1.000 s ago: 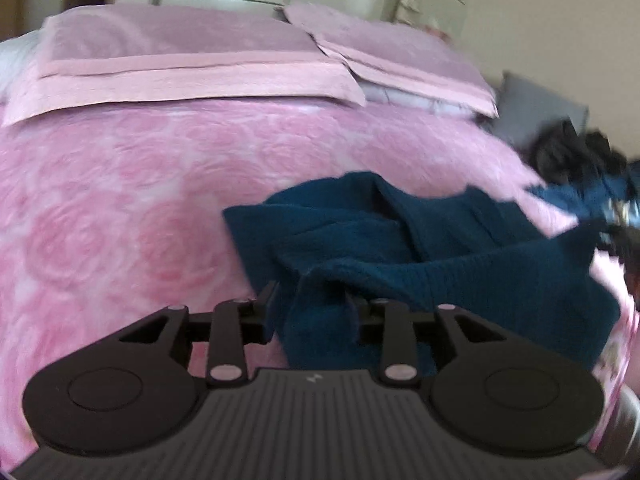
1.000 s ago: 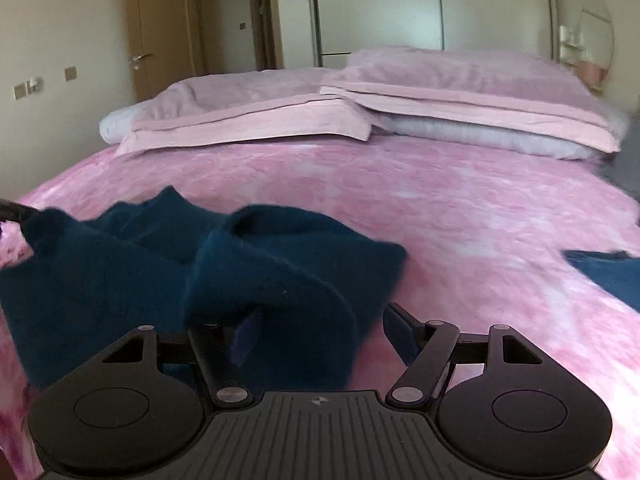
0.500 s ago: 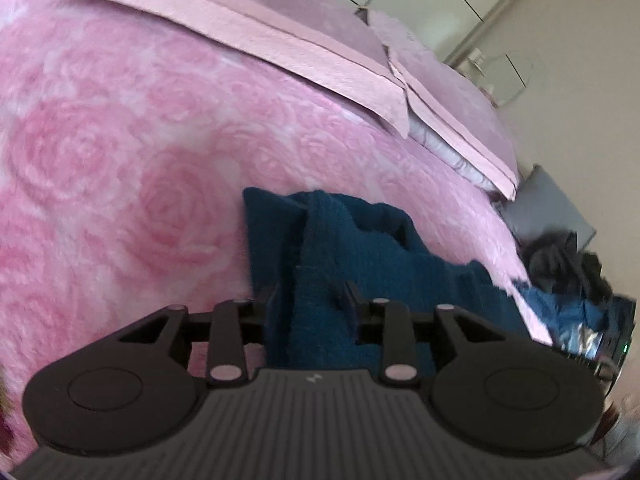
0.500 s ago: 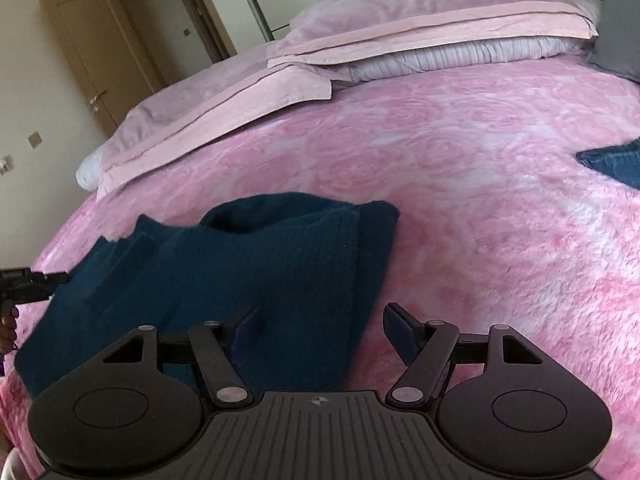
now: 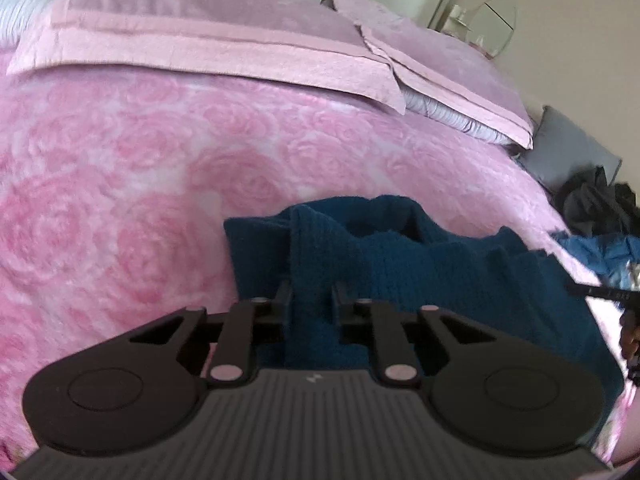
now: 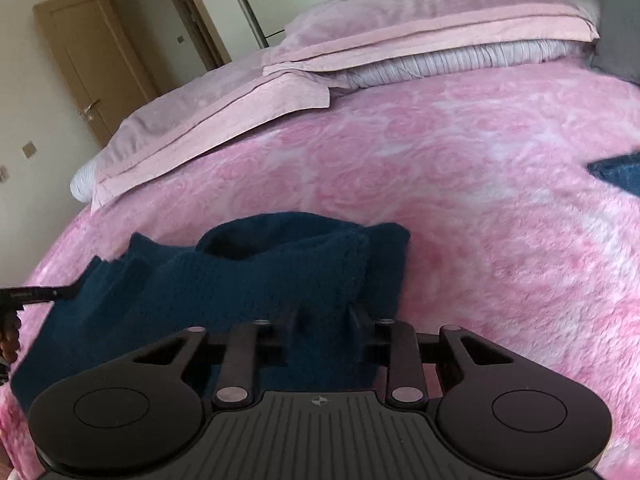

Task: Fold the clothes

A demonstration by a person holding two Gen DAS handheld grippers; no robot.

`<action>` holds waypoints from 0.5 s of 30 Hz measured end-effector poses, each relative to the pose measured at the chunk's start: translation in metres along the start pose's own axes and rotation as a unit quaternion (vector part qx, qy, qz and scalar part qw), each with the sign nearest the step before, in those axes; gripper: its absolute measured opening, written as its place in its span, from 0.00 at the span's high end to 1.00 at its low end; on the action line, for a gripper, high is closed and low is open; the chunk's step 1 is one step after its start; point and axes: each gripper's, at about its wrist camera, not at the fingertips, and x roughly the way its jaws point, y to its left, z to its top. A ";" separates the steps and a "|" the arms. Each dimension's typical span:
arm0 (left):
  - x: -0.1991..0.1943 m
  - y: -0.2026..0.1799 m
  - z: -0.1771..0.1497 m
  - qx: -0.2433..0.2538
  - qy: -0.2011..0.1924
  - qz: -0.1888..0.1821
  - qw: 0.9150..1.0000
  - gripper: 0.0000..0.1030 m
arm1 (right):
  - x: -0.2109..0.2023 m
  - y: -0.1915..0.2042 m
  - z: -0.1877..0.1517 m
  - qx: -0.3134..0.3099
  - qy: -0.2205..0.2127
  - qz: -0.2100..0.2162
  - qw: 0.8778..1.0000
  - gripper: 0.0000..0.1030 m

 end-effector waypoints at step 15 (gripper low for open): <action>-0.051 -0.005 0.027 0.001 -0.160 0.007 0.987 0.95 | -0.052 0.032 0.027 -0.064 -0.149 -0.024 0.987 0.93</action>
